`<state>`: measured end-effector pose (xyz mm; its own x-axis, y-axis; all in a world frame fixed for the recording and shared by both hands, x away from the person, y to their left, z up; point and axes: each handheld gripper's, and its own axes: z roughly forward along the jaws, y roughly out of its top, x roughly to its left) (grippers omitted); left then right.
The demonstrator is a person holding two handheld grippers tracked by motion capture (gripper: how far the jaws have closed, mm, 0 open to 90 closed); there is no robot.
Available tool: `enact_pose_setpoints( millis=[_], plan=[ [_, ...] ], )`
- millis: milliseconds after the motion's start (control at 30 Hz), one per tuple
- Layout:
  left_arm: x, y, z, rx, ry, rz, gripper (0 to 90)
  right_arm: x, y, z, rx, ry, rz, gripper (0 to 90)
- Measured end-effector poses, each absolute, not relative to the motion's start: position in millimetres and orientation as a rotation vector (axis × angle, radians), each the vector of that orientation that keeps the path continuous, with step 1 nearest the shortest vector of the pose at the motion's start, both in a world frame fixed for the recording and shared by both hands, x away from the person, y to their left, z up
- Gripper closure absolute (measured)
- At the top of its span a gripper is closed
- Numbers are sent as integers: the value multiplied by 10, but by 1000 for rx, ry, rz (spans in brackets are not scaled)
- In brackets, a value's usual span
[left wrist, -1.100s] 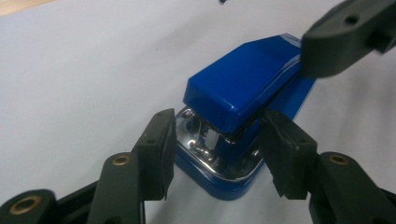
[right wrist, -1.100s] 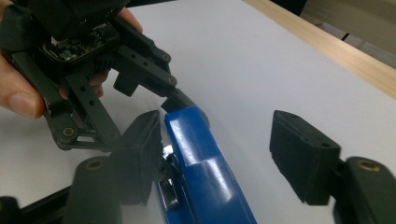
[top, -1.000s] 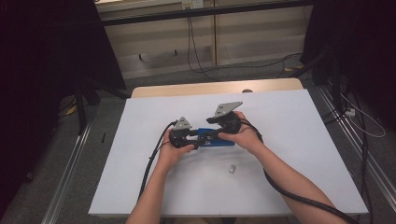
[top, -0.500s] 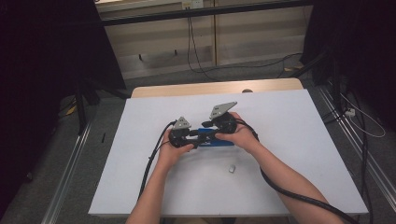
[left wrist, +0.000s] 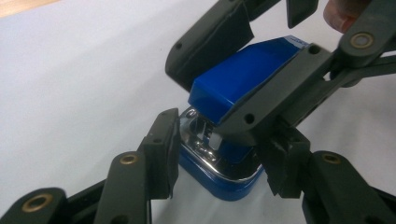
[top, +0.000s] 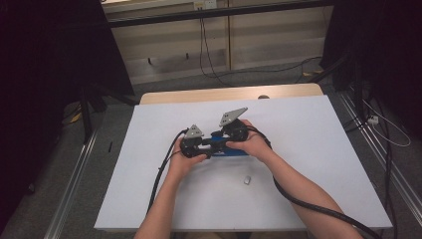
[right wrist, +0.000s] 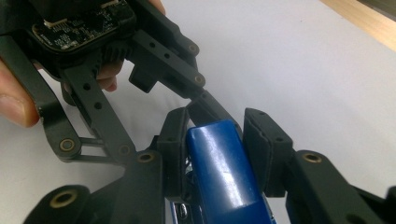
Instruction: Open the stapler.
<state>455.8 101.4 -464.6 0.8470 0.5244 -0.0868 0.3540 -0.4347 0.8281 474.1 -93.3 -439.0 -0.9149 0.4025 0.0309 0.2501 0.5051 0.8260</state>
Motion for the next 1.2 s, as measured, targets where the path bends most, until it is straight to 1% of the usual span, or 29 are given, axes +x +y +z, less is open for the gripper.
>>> enact_pose_setpoints(
  millis=[367, 633, 833, 1200],
  plan=[
    [4558, 1013, -4646, 2070, 642, 227, 517, 4760, -923, -4363, 535, 2604, 1364, 637],
    [4558, 1014, -4645, 2074, 640, 231, 520, 4768, -984, -4292, 539, 2587, 1418, 642],
    [4555, 1011, -4643, 2073, 640, 234, 524, 4775, -1103, -4219, 564, 2550, 1521, 645],
    [4552, 1022, -4613, 2057, 645, 222, 539, 4773, -1144, -4205, 564, 2536, 1555, 646]
  ],
)
